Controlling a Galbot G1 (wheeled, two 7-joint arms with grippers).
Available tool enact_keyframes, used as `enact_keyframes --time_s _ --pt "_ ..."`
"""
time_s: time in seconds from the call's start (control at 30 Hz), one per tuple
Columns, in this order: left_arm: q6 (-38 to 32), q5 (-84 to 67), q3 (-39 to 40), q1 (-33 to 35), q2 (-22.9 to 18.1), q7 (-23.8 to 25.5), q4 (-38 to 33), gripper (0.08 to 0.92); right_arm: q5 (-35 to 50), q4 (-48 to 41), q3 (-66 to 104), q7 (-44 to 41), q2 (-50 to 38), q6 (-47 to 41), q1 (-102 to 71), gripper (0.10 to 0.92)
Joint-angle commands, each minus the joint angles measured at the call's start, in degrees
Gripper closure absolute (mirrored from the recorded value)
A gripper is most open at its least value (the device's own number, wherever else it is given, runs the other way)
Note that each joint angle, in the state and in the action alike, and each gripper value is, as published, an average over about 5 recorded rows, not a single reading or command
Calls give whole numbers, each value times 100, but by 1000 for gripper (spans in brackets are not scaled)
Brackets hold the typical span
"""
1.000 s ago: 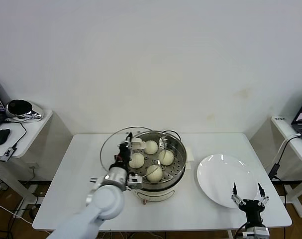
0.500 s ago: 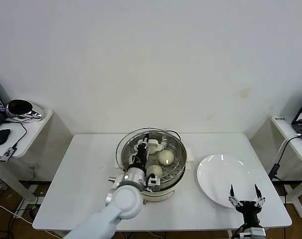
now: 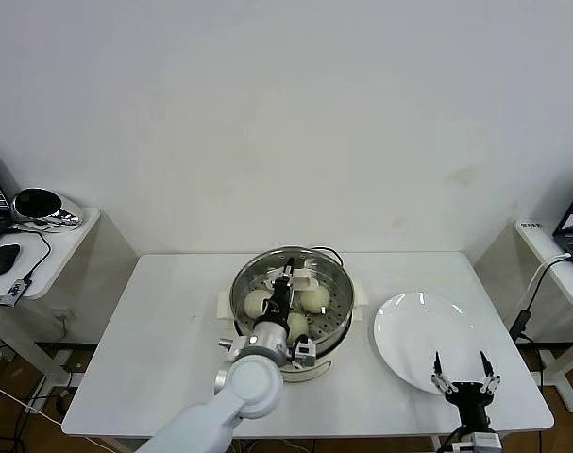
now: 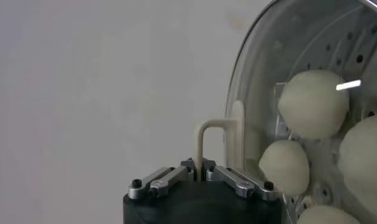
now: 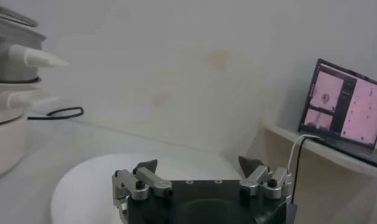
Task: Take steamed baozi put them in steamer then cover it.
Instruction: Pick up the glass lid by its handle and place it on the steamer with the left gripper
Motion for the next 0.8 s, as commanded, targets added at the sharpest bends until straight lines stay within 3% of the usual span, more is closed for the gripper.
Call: enact_keyframes --time_s 0.03,0.8 --pt "-10 48 45 -23 -83 -13 107 862 -13 -14 -8 1 6 5 1 203" --pt "-50 -171 -49 61 -124 -187 154 840 -17 -42 -38 -10 3 18 -10 203"
